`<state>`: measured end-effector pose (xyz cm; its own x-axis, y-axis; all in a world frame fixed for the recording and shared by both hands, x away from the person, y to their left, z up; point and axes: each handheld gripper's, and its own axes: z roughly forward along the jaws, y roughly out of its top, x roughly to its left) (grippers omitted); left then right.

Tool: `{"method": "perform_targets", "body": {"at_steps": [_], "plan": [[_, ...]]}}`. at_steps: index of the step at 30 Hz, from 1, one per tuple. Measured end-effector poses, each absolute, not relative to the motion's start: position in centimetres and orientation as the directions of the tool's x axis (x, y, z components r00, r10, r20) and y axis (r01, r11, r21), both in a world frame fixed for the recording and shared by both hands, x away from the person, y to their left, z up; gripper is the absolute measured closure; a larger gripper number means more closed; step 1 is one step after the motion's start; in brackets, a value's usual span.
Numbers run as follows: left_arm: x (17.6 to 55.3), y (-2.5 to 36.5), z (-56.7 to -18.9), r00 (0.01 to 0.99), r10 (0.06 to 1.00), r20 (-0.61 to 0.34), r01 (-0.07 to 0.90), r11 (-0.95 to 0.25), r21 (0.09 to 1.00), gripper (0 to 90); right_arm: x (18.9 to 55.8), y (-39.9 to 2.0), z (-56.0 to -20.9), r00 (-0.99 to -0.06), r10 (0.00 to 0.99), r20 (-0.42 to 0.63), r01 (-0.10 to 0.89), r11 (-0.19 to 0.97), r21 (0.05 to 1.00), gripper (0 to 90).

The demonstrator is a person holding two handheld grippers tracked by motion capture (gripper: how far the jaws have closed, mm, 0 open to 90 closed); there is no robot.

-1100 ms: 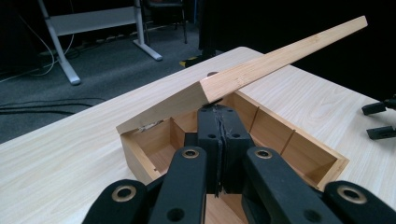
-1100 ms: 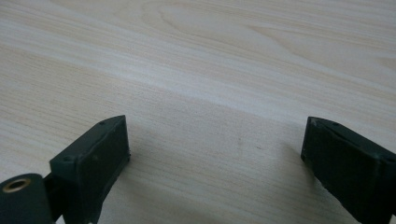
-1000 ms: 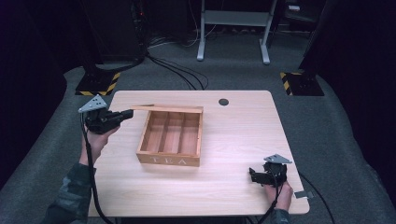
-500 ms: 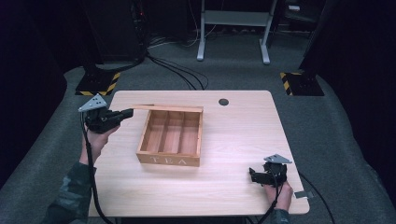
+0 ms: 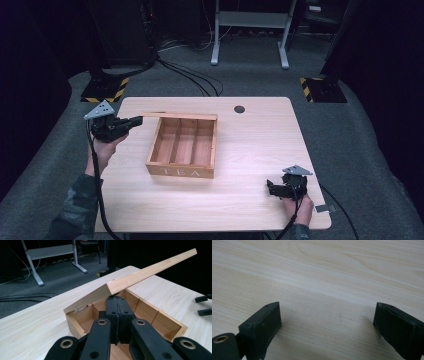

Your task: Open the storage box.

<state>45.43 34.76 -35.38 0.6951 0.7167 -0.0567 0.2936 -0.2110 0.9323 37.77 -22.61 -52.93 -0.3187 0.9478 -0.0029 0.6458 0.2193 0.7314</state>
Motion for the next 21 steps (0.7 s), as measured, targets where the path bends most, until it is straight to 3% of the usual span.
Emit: {"method": "perform_targets", "body": {"at_steps": [21], "plan": [[45.49,34.75,-35.35,0.694,0.718,-0.053,0.289,-0.21,0.934,89.4,37.76,-22.61,-52.93,-0.319,0.948,-0.003,0.646,0.219,0.731,6.9]]}}
